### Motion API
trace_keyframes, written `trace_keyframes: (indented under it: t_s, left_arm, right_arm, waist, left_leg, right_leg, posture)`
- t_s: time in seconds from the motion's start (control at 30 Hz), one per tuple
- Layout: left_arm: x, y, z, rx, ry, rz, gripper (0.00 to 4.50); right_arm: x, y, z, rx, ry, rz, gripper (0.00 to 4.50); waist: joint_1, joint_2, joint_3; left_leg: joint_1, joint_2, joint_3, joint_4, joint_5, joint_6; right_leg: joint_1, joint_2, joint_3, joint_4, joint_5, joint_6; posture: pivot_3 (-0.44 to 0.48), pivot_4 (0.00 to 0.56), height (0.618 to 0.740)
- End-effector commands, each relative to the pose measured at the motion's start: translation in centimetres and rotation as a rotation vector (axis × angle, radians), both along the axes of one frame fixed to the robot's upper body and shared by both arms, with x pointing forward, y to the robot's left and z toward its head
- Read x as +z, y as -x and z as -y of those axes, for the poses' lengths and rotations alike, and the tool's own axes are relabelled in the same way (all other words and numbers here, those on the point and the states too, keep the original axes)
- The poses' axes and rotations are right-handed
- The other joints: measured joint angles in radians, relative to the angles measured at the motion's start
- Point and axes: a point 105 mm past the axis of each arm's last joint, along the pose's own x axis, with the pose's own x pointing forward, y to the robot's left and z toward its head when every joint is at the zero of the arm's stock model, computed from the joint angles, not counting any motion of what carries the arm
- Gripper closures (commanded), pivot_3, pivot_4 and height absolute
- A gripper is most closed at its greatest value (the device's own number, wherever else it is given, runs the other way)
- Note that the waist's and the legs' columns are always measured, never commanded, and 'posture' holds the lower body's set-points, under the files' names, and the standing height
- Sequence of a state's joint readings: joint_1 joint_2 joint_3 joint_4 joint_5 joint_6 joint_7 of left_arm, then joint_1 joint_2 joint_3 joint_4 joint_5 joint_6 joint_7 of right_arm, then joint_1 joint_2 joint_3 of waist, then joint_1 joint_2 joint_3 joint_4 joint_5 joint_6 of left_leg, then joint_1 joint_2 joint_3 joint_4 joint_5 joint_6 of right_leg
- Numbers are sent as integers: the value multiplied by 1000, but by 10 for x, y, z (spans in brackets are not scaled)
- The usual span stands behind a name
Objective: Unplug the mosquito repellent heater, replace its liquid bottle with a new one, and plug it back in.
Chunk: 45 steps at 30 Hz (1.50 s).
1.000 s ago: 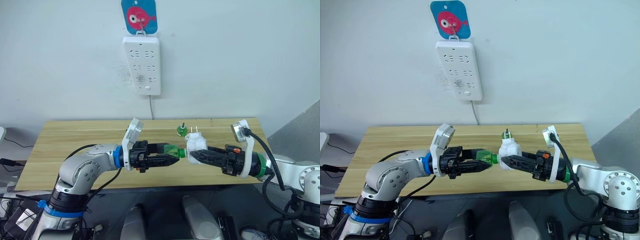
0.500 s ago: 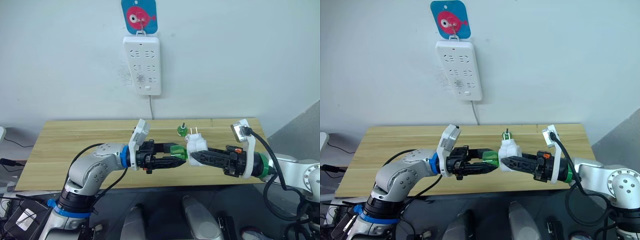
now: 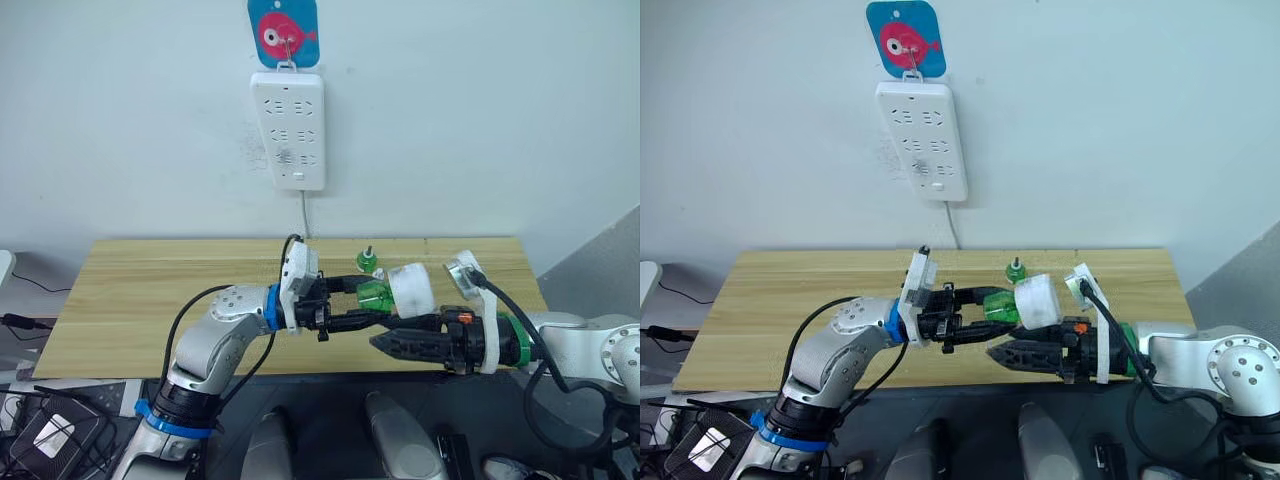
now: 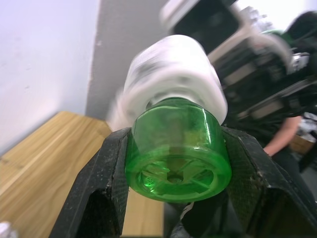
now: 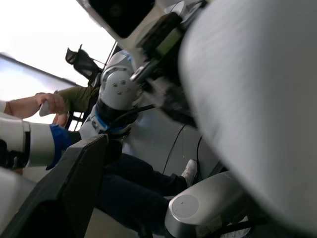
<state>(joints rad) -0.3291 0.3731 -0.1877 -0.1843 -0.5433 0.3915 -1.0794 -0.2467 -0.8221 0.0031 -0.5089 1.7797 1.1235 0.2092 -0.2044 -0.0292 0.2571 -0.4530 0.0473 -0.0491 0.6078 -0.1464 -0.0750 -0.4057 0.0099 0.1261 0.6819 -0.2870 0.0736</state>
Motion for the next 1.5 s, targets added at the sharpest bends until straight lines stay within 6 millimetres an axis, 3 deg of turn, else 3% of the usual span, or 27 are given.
trace_keyframes:
  t_s: [0.03,0.13,0.23,0.3,0.37,0.47,0.6,0.67,0.77,0.9,1.0,1.23,1.43,1.5]
  left_arm:
    - [10,0,4,3,32,61,2162]
    - [12,-4,5,29,54,66,2162]
    - [14,-8,4,43,62,65,2162]
    - [15,-9,3,36,57,61,2162]
    - [15,-7,0,14,42,51,2162]
    - [13,-2,-4,-43,2,33,2162]
    - [6,16,-12,-179,-88,-9,2162]
    - [6,23,-13,-228,-105,-31,2162]
    - [10,30,-11,-278,-105,-66,2162]
    - [19,35,-8,-312,-67,-147,2162]
    - [20,33,-9,-287,-62,-163,2162]
    - [17,6,-12,-117,-36,-107,2162]
    - [10,-2,-12,-73,-55,-47,2162]
    - [8,0,-12,-88,-64,-47,2162]
  right_arm:
    - [7,4,-1,21,7,57,0]
    - [4,5,2,20,59,95,0]
    - [-4,13,7,57,188,245,0]
    - [-2,20,9,62,149,337,0]
    - [-9,23,23,81,199,379,362]
    - [-13,11,52,27,251,352,1236]
    - [-4,-30,81,-120,313,478,2715]
    - [-2,-41,77,-125,302,515,3422]
    - [-7,-46,56,-71,256,528,4484]
    - [-15,-40,24,12,197,520,4500]
    - [-12,-24,8,84,153,497,4500]
    - [2,13,4,214,117,434,4500]
    - [18,21,2,239,87,433,4500]
    - [26,14,0,196,65,458,4500]
  waist:
    - [3,0,0]
    - [7,0,0]
    - [10,0,0]
    - [11,-1,0]
    - [13,0,0]
    - [8,-1,0]
    - [-3,0,-1]
    - [-14,0,-1]
    - [-18,0,-1]
    - [-17,0,-1]
    - [-16,0,-1]
    - [-11,0,-1]
    - [-16,0,-1]
    - [-16,0,-1]
  left_leg:
    - [0,0,0,0,0,0]
    - [0,0,0,0,0,0]
    - [0,0,0,0,0,0]
    - [0,0,0,0,0,0]
    - [0,0,-1,0,0,0]
    - [0,0,0,0,0,0]
    - [2,0,2,1,1,0]
    - [3,0,3,2,1,1]
    - [2,0,2,1,1,1]
    - [1,0,0,-2,1,1]
    - [1,0,-1,-2,0,1]
    - [1,0,0,0,0,1]
    - [1,0,1,1,0,1]
    - [1,0,1,1,0,1]
  right_leg:
    - [0,0,0,0,0,0]
    - [0,0,0,0,0,0]
    - [0,0,0,0,0,0]
    - [0,0,0,0,0,0]
    - [0,0,-1,0,0,0]
    - [0,0,0,-1,0,0]
    - [1,0,1,-1,0,-2]
    - [1,-1,2,-1,0,-3]
    - [1,-1,1,-1,2,1]
    - [0,0,0,0,1,1]
    - [0,0,-1,0,1,2]
    - [1,-1,0,0,1,1]
    - [1,-1,1,0,1,1]
    - [1,-1,1,0,1,1]
  posture:
    - [-260,206,740]
    - [-264,207,740]
    - [-269,210,740]
    - [-272,211,740]
    - [-273,216,740]
    - [-278,219,740]
    - [-289,220,740]
    - [-288,220,740]
    - [-287,221,740]
    - [-287,223,740]
    - [-281,224,740]
    - [-288,227,740]
    - [-292,228,740]
    - [-293,228,740]
